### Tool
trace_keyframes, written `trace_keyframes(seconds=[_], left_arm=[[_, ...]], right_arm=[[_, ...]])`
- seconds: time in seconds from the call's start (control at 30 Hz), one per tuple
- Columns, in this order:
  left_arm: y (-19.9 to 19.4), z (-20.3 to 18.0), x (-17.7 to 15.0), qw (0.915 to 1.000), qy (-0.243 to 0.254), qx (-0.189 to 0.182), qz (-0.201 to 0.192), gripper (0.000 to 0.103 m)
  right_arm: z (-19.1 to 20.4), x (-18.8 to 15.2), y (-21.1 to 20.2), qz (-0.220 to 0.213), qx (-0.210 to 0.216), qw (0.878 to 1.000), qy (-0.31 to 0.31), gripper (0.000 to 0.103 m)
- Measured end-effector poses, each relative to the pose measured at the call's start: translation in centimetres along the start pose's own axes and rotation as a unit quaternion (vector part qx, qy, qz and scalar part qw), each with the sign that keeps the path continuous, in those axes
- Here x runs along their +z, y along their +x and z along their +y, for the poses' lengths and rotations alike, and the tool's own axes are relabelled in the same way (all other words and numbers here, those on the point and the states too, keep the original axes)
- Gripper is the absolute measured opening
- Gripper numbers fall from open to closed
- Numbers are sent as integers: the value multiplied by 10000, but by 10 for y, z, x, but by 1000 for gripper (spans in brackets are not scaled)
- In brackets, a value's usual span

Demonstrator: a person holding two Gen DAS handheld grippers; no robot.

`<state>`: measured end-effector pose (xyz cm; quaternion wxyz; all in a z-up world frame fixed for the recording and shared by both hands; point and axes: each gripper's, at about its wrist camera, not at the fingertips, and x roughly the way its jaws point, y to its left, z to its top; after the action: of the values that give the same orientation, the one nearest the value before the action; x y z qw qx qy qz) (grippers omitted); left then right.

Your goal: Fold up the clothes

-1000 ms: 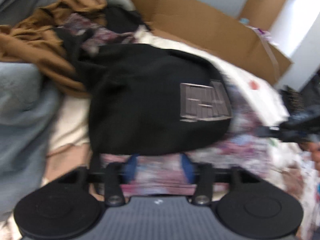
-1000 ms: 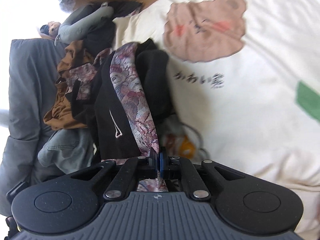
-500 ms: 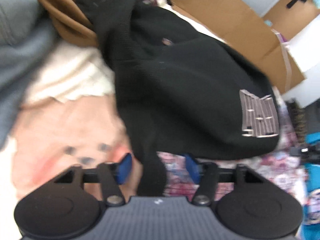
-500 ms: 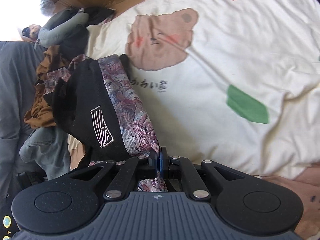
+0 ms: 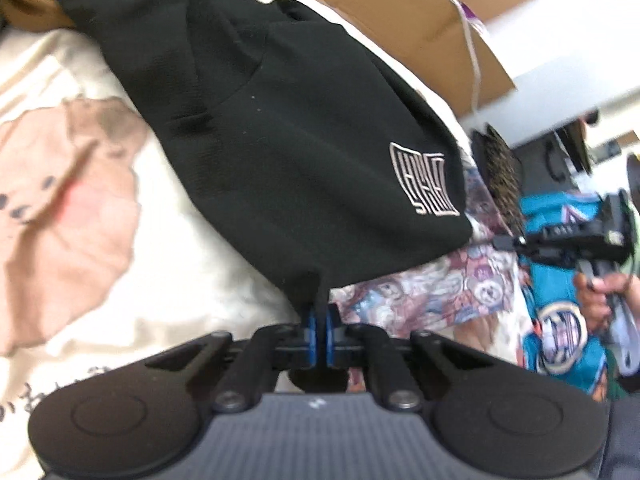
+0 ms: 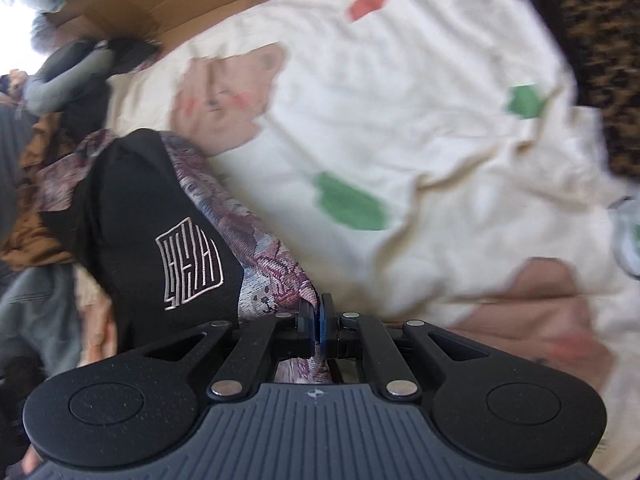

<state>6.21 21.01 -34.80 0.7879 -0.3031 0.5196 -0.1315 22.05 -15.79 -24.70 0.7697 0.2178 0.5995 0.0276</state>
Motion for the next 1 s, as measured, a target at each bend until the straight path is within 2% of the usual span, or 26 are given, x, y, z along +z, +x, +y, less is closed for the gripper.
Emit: trace_keyframes(seconds=[0.17, 0.37, 0.57, 0.7, 0.77, 0.87, 1.0], left_arm=[[2, 2, -1, 9995, -49, -318, 40, 5], [-2, -6, -1, 9990, 24, -440, 96, 5], [-23, -7, 22, 9978, 397, -54, -531, 15], [-30, -6, 48, 9945, 564, 271, -834, 15], [-35, -7, 60, 9922, 637, 376, -1004, 17], [-41, -8, 77, 9885, 736, 491, -1227, 29], [-46, -12, 99, 9830, 884, 642, -1478, 33]], right_arm=[[-28, -11, -12, -35, -302, 9993, 214, 0], [-49, -11, -28, -198, -668, 9969, 361, 0], [-70, 2, -43, -200, -1155, 9926, 306, 0], [-86, 13, -58, -175, -1465, 9887, 265, 0], [-94, 18, -65, -34, -1659, 9859, 204, 0], [-101, 31, -76, 244, -1925, 9809, -117, 0], [-109, 57, -94, 435, -2221, 9727, -517, 0]])
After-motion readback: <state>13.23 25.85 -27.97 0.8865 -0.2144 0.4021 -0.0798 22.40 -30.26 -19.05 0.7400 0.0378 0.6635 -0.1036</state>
